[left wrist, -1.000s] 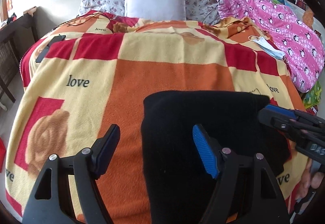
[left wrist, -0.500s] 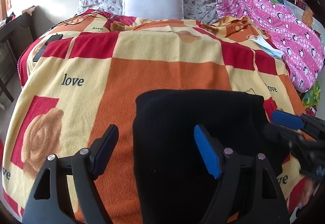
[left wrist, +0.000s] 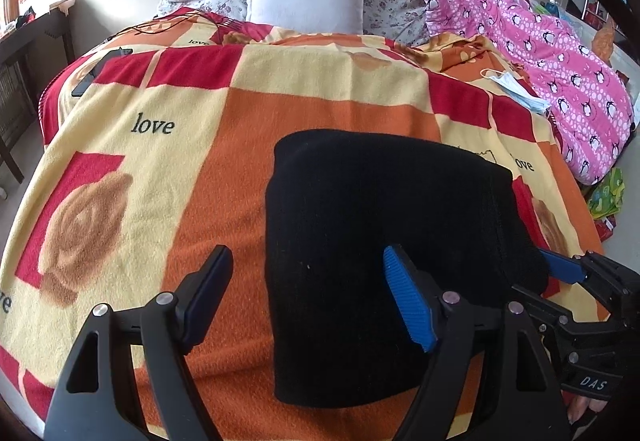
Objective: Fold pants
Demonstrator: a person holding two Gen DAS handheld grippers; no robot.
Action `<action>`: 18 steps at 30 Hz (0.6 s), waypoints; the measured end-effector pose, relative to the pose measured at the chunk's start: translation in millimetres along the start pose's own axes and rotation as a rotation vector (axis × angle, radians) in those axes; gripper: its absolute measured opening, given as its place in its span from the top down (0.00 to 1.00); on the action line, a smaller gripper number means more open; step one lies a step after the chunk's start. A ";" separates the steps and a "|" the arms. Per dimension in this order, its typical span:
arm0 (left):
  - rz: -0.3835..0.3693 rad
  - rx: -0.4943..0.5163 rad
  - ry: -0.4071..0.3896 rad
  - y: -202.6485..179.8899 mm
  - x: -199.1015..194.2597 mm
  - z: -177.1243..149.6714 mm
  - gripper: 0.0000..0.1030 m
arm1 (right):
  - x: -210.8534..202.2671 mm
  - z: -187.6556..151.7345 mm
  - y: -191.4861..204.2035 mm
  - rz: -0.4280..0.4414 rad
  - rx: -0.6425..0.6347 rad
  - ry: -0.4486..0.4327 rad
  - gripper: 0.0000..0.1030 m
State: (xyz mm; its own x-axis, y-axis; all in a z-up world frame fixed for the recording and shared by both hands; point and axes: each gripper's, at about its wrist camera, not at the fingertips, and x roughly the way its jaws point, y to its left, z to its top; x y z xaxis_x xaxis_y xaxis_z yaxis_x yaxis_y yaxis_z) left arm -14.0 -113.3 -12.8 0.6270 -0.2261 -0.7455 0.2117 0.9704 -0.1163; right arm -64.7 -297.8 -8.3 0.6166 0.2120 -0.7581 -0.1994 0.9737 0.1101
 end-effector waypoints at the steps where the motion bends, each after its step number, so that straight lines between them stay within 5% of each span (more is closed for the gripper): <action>1: 0.002 0.004 -0.001 -0.6 -1.1 -0.1 0.25 | -0.9 1.2 -0.4 0.001 0.001 0.003 0.41; 18: -0.002 -0.034 -0.006 23.0 -15.5 3.7 0.24 | -13.5 11.9 -25.5 0.090 0.189 -0.044 0.28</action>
State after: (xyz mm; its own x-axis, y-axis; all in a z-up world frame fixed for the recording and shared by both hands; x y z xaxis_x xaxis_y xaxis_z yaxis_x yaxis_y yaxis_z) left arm -16.1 -87.8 -1.5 0.6312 -0.2284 -0.7412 0.1871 0.9723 -0.1404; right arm -58.9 -324.5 6.8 0.6359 0.2985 -0.7117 -0.1118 0.9481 0.2977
